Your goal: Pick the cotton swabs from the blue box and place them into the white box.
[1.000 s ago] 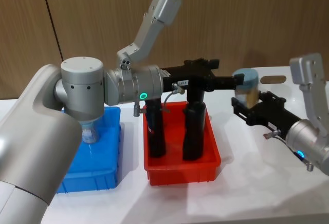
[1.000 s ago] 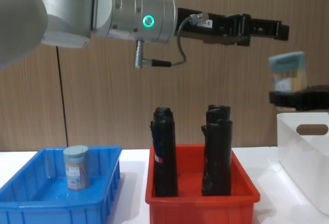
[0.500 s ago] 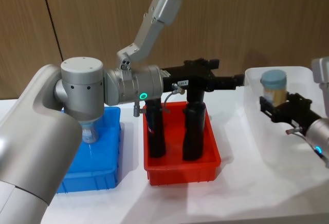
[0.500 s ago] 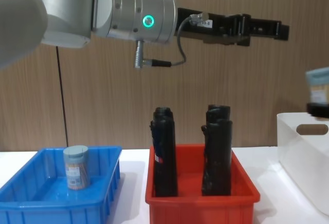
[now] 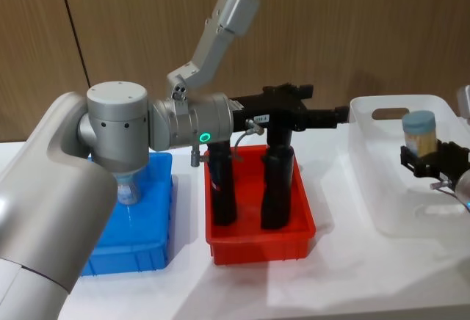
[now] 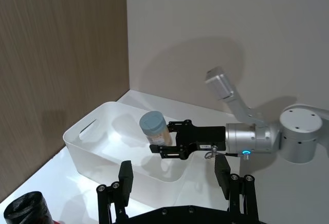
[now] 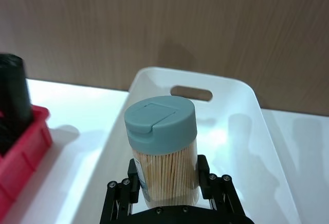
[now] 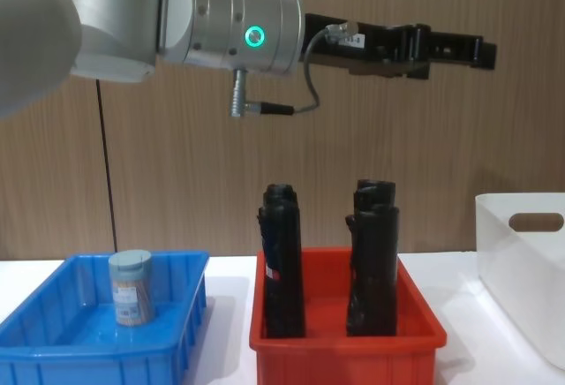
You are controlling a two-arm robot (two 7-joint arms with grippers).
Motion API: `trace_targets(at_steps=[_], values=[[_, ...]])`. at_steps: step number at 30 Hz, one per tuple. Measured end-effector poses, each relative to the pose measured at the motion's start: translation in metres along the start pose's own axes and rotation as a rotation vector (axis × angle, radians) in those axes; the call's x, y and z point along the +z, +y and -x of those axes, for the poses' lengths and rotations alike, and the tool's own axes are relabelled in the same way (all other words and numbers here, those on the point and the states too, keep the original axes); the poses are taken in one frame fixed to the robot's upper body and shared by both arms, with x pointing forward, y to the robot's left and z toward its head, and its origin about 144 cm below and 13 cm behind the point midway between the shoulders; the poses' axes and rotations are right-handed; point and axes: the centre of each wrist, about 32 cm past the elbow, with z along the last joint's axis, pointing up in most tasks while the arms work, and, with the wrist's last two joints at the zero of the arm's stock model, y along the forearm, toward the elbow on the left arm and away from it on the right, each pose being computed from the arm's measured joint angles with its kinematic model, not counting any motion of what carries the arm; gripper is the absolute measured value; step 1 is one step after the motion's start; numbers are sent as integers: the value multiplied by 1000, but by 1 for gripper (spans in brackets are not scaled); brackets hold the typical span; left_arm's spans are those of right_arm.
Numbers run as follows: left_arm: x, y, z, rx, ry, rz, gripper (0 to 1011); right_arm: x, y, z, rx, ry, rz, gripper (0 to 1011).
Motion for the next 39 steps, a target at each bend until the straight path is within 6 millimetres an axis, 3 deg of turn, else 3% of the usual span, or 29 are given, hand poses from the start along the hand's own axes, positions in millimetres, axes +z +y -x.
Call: trace_targets(at_steps=[14,39], values=[[0,0,0,0,0,0,1004,-10,37,-21,-1,-30,155,647],[0,0,0,0,0,0,1004,-14,54,-30,12,-43,223,647]])
